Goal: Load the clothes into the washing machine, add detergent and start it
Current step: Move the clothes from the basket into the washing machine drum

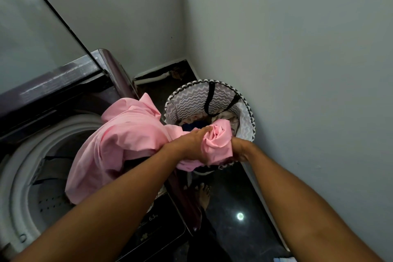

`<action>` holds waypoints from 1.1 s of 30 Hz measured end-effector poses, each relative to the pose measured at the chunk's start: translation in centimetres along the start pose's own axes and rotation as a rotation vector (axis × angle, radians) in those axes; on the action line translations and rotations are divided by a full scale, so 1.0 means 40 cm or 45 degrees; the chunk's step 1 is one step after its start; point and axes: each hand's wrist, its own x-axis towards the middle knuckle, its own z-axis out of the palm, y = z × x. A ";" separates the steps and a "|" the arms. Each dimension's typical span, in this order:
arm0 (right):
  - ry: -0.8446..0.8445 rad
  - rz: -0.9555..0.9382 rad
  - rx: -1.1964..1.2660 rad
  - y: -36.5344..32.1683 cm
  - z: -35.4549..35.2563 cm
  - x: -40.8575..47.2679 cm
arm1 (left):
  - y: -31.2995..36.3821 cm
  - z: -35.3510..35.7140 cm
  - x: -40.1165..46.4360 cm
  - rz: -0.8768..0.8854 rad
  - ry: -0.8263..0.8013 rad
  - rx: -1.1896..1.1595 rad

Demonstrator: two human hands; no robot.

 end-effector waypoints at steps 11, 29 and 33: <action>-0.085 0.285 -0.358 0.078 0.009 0.015 | 0.019 0.028 0.016 -0.048 0.014 0.106; -0.273 0.076 -0.071 0.091 0.024 0.038 | 0.039 0.057 0.019 -0.004 -0.183 0.637; -0.190 0.097 0.126 0.099 0.018 0.047 | 0.045 0.056 0.010 -0.003 -0.182 0.622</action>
